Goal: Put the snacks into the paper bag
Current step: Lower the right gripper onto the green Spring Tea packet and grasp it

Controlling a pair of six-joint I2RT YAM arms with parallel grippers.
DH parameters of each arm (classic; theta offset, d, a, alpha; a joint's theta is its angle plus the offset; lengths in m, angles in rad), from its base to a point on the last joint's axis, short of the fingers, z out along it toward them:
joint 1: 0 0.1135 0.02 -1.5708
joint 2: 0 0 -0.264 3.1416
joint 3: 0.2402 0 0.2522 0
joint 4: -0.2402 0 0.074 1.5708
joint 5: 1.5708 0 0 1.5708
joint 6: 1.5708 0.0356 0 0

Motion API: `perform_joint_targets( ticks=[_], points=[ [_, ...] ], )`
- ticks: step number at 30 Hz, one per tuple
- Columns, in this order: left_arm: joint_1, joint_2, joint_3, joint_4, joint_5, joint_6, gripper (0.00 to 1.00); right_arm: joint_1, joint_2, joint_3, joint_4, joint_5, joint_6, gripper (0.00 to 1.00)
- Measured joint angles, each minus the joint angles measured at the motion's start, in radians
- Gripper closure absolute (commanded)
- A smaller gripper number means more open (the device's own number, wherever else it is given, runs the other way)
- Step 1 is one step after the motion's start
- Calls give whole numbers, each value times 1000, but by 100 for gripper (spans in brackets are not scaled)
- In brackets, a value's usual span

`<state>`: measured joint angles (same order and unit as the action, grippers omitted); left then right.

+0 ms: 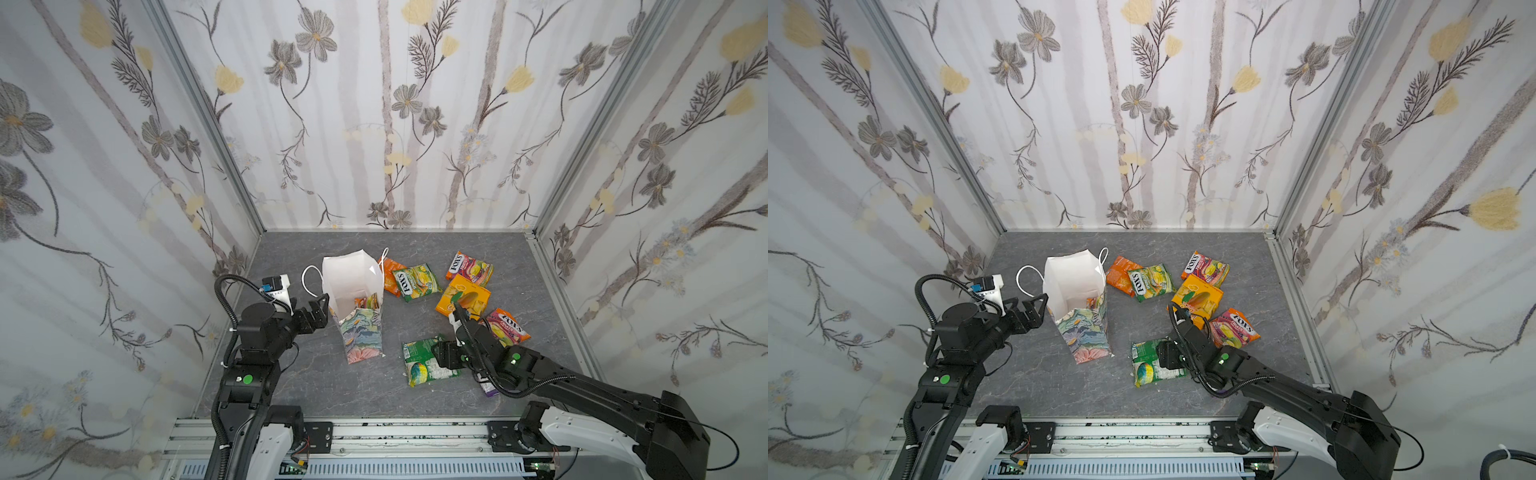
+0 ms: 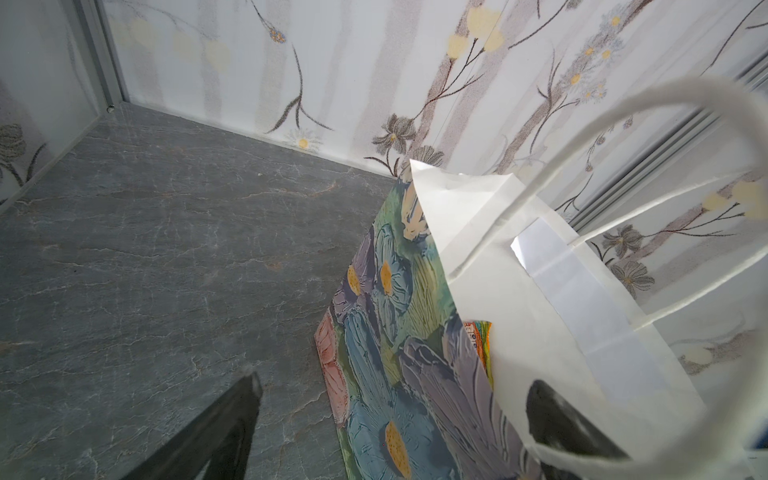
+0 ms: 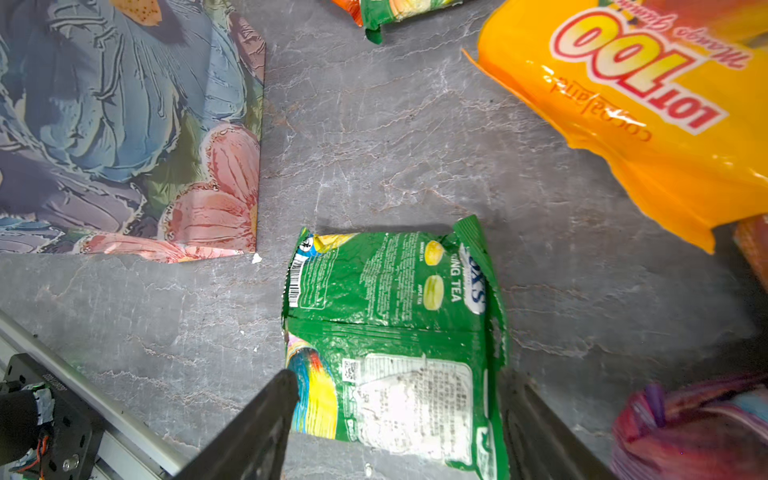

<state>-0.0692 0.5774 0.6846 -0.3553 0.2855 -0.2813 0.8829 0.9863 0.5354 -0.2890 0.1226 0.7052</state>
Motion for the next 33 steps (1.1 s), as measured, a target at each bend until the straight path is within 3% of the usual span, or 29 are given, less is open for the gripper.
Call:
perform_joint_targets(
  ticks=[17,33],
  points=[
    [0,0,-2,0,4,0,0,-97,-62,-171,66,-31,26,33],
    [0,17,-2,1,4,-3,0,-143,40,-222,263,-146,11,45]
  ],
)
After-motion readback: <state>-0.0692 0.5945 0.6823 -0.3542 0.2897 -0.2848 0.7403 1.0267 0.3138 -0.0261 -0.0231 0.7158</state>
